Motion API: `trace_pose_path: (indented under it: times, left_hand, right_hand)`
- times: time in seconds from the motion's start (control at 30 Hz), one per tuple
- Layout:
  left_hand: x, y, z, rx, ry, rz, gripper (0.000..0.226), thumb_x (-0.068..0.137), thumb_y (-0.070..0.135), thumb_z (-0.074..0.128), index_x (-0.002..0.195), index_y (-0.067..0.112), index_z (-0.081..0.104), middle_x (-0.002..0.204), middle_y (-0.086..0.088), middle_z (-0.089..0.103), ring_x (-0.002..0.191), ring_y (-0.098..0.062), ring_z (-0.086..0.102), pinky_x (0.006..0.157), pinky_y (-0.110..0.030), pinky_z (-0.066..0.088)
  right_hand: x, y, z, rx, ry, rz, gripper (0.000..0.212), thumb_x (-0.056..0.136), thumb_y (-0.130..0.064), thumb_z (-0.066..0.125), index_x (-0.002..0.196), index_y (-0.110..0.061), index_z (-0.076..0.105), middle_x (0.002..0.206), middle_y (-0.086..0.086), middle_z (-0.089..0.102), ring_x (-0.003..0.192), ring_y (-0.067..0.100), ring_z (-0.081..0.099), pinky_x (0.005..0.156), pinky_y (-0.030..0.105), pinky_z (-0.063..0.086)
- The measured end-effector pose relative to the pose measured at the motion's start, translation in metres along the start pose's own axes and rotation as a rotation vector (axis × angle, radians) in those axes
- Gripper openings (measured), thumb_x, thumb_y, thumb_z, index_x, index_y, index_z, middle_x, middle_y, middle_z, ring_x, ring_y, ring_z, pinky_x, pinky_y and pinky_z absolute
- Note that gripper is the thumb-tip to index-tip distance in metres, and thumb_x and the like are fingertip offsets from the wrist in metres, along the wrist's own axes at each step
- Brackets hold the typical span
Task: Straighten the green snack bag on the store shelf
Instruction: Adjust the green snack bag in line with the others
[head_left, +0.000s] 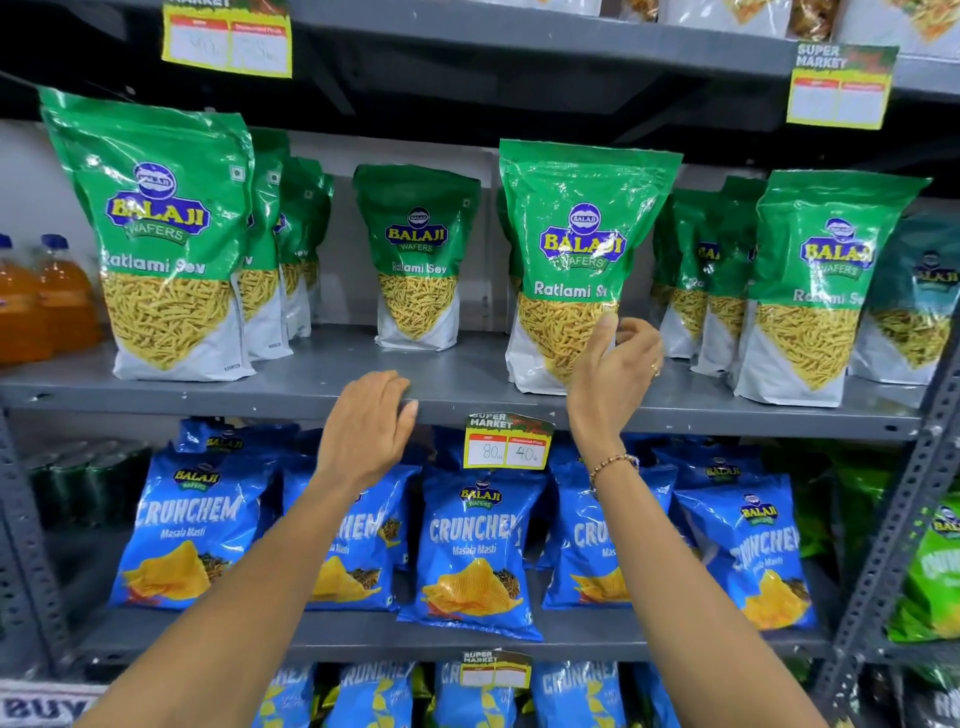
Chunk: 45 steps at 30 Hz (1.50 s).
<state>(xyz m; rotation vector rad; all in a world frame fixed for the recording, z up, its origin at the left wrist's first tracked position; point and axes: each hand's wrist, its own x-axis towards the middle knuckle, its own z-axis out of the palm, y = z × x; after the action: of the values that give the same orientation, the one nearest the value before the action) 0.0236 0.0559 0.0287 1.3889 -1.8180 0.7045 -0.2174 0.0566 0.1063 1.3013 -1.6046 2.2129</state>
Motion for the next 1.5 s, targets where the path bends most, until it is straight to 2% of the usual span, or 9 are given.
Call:
trace_pose_path:
  times: [0.1, 0.23, 0.33, 0.5, 0.6, 0.73, 0.9, 1.07, 1.5]
  left_hand:
    - [-0.004, -0.039, -0.013, 0.021, 0.042, -0.067, 0.044, 0.098, 0.035, 0.032, 0.111, 0.001, 0.056, 0.108, -0.017, 0.06, 0.103, -0.034, 0.054, 0.093, -0.044, 0.038]
    - [-0.015, -0.092, -0.026, 0.125, 0.111, -0.101, 0.042, 0.099, 0.034, 0.032, 0.109, 0.002, 0.057, 0.11, -0.017, 0.061, 0.104, -0.035, 0.052, 0.09, -0.043, 0.035]
    - [-0.026, -0.118, -0.029, 0.154, 0.14, -0.084, 0.041, 0.1, 0.034, 0.032, 0.109, 0.002, 0.057, 0.109, -0.017, 0.061, 0.104, -0.034, 0.051, 0.09, -0.043, 0.036]
    - [-0.035, -0.128, -0.021, 0.111, 0.161, -0.083, 0.044, 0.099, 0.035, 0.032, 0.112, 0.001, 0.057, 0.108, -0.019, 0.061, 0.101, -0.037, 0.054, 0.093, -0.046, 0.034]
    - [-0.033, -0.13, -0.013, 0.123, 0.245, -0.06, 0.038, 0.097, 0.031, 0.037, 0.108, 0.001, 0.058, 0.103, -0.019, 0.062, 0.095, -0.033, 0.048, 0.087, -0.043, 0.033]
    - [-0.031, -0.137, 0.001, 0.159, 0.416, 0.01, 0.037, 0.097, 0.029, 0.038, 0.104, 0.001, 0.061, 0.101, -0.019, 0.065, 0.093, -0.031, 0.047, 0.084, -0.043, 0.035]
    - [-0.028, -0.143, 0.012, 0.186, 0.564, 0.071, 0.035, 0.096, 0.029, 0.039, 0.102, 0.003, 0.062, 0.098, -0.017, 0.068, 0.09, -0.031, 0.049, 0.082, -0.042, 0.037]
    - [-0.023, -0.145, 0.019, 0.201, 0.636, 0.089, 0.04, 0.098, 0.031, 0.034, 0.098, 0.004, 0.064, 0.096, -0.015, 0.07, 0.085, -0.031, 0.055, 0.079, -0.041, 0.039]
    - [-0.026, -0.143, 0.015, 0.154, 0.604, 0.07, 0.033, 0.097, 0.028, 0.038, 0.099, 0.005, 0.062, 0.097, -0.014, 0.069, 0.093, -0.027, 0.05, 0.086, -0.04, 0.038]
  right_hand:
    - [-0.015, -0.021, 0.007, 0.126, 0.014, -0.196, 0.022, 0.098, -0.023, 0.04, 0.095, -0.005, 0.052, 0.091, 0.005, 0.052, 0.082, 0.014, 0.04, 0.069, 0.019, 0.028]
    - [-0.038, -0.047, 0.043, 0.084, -0.329, -0.42, 0.018, 0.095, -0.017, 0.046, 0.088, -0.005, 0.057, 0.084, 0.004, 0.057, 0.077, 0.022, 0.05, 0.067, 0.026, 0.035]
    - [-0.048, -0.06, 0.089, -0.066, -0.596, -0.297, 0.018, 0.092, -0.016, 0.048, 0.098, -0.002, 0.059, 0.102, 0.015, 0.06, 0.094, 0.031, 0.057, 0.078, 0.038, 0.046]
    - [-0.053, -0.07, 0.164, -0.27, -0.822, -0.153, 0.043, 0.091, -0.021, 0.052, 0.121, 0.009, 0.047, 0.124, 0.027, 0.051, 0.115, 0.038, 0.05, 0.095, 0.039, 0.043]
    - [-0.051, -0.071, 0.196, -0.232, -0.815, 0.052, 0.082, 0.087, -0.04, 0.062, 0.142, 0.006, 0.022, 0.145, 0.025, 0.028, 0.136, 0.039, 0.028, 0.11, 0.04, 0.029]
    - [-0.043, -0.079, 0.227, -0.202, -0.765, 0.263, 0.123, 0.072, -0.049, 0.075, 0.148, 0.005, -0.004, 0.155, 0.023, 0.007, 0.144, 0.036, 0.011, 0.117, 0.043, 0.015]
    - [-0.044, -0.07, 0.255, -0.23, -0.664, 0.393, 0.109, 0.082, -0.038, 0.071, 0.149, 0.002, -0.004, 0.155, 0.02, 0.014, 0.143, 0.036, 0.019, 0.114, 0.047, 0.02]
    - [-0.047, -0.064, 0.262, -0.308, -0.656, 0.313, 0.116, 0.063, -0.035, 0.086, 0.143, 0.004, 0.012, 0.144, 0.023, 0.029, 0.132, 0.04, 0.037, 0.104, 0.046, 0.037]
    - [-0.063, -0.081, 0.228, -0.28, -0.72, 0.275, 0.115, 0.064, -0.035, 0.086, 0.143, 0.001, 0.01, 0.146, 0.022, 0.022, 0.134, 0.039, 0.033, 0.106, 0.043, 0.036]
